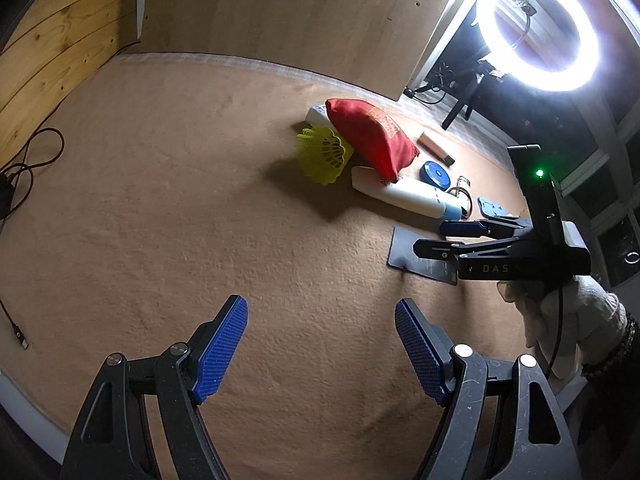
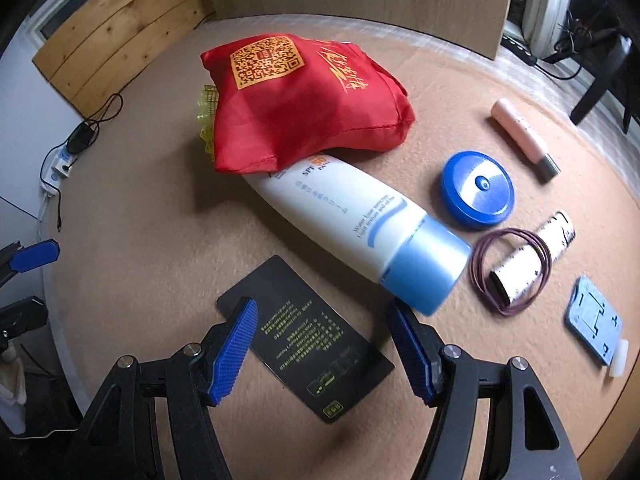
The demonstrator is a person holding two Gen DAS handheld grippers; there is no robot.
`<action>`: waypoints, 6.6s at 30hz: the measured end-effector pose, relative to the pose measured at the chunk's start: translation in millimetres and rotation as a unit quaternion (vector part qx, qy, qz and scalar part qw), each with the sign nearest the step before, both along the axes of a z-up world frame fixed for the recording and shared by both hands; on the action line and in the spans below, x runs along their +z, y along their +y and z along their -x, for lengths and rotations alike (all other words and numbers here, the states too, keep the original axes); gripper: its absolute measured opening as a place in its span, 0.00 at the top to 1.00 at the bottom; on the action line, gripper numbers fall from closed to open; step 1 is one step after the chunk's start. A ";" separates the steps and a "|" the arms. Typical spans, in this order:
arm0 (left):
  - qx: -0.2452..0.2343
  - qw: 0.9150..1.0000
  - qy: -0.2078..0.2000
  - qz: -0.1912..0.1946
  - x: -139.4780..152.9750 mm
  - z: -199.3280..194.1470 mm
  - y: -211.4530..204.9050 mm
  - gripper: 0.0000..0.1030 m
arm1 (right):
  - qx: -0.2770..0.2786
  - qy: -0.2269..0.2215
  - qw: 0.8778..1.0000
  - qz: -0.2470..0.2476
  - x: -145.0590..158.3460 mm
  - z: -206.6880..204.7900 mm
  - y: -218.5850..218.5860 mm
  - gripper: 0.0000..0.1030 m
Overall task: Organize objects
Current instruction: 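Move the right tool to the black card and grasp it, then carry the black card with the right tool and drop it into the box, then move the right tool to the white AQUA sunscreen tube and grasp it, then lift the sunscreen tube upright with the right tool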
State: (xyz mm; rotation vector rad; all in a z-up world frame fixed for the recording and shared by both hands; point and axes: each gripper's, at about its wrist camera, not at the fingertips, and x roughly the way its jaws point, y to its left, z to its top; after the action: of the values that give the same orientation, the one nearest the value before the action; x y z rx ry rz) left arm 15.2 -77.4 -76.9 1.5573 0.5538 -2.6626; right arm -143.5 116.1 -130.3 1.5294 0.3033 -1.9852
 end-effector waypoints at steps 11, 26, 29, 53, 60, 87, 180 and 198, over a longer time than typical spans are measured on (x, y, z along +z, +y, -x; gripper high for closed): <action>-0.014 1.000 0.001 -0.010 -3.8 10.7 3.5 0.23 | 0.025 -0.028 0.999 0.001 0.9 -16.4 -6.9 0.38; -0.013 1.000 0.002 -0.014 -4.6 9.7 2.4 0.23 | 0.060 0.036 0.994 -0.081 1.6 -39.8 -36.9 0.51; -0.014 1.000 0.000 -0.015 -5.6 10.7 3.4 0.23 | 0.057 0.031 0.995 -0.075 3.1 -39.8 -31.9 0.51; -0.110 0.994 0.002 -0.006 -2.6 52.1 82.9 0.23 | -0.150 0.076 0.986 0.021 70.1 -79.6 129.0 0.52; -0.150 0.989 0.002 -0.002 -2.8 64.9 123.2 0.23 | -0.238 0.095 0.967 0.016 82.1 -88.3 200.0 0.52; -0.162 0.987 -0.005 0.004 -8.7 75.4 142.2 0.23 | -0.376 0.101 0.921 -0.008 68.1 -75.3 305.5 0.42; -0.111 0.990 -0.046 -0.075 -55.5 76.1 102.3 0.21 | -0.104 -0.125 0.977 0.141 -12.3 -11.7 47.0 0.48; -0.128 0.986 -0.060 -0.088 -68.2 85.6 118.0 0.50 | -0.105 -0.134 0.976 0.139 -21.9 -21.0 47.7 0.63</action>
State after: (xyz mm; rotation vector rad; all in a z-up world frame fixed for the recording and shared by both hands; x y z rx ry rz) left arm -70.4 40.6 -145.2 1.9472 0.6379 -2.7361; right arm -122.5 163.7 -152.2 1.6714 -0.2474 -1.8494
